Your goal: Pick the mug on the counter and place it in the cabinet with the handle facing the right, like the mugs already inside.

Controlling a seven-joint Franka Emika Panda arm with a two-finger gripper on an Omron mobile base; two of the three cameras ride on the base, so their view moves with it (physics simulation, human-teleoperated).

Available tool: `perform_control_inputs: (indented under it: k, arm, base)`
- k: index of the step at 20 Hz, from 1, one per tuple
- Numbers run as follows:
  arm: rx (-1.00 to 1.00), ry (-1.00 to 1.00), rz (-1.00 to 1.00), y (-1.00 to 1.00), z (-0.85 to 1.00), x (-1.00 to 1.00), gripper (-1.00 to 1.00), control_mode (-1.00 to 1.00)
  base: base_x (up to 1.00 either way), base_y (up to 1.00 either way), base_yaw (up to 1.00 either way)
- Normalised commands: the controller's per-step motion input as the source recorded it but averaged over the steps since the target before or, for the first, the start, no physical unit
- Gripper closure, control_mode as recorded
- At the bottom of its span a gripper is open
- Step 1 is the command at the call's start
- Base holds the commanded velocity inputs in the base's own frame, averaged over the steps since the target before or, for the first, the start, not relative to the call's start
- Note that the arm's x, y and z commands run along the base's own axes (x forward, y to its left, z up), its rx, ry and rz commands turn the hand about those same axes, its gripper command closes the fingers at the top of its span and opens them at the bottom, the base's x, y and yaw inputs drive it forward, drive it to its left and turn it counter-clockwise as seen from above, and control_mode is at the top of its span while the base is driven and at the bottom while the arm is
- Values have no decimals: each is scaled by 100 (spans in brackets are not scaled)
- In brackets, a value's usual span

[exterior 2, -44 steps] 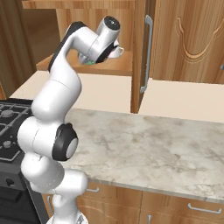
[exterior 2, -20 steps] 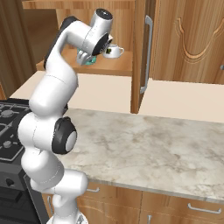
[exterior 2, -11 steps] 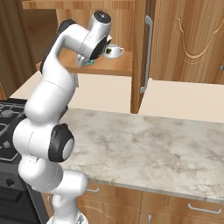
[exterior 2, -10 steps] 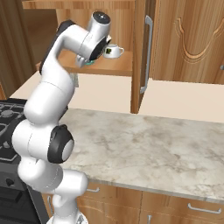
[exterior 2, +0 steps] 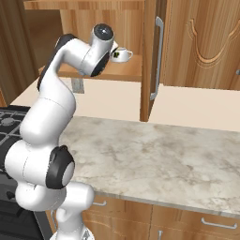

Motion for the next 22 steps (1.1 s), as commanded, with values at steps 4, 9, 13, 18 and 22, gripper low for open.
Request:
perform_control_inputs:
  k: [4, 9, 13, 18, 22]
  arm:
    - [27, -2, -3, 0, 0, 26, 100, -100]
    - [22, 0, 0, 0, 0, 49, 100, -100]
    - [16, 1, 6, -2, 0, 64, 100, -100]
    - [4, 0, 12, 0, 10, 27, 100, -100]
    - [0, 0, 9, 0, 36, 0, 100, -100]
  base:
    - [0, 0, 0]
    - [0, 0, 0]
    - [0, 0, 0]
    - [0, 0, 0]
    - [0, 0, 0]
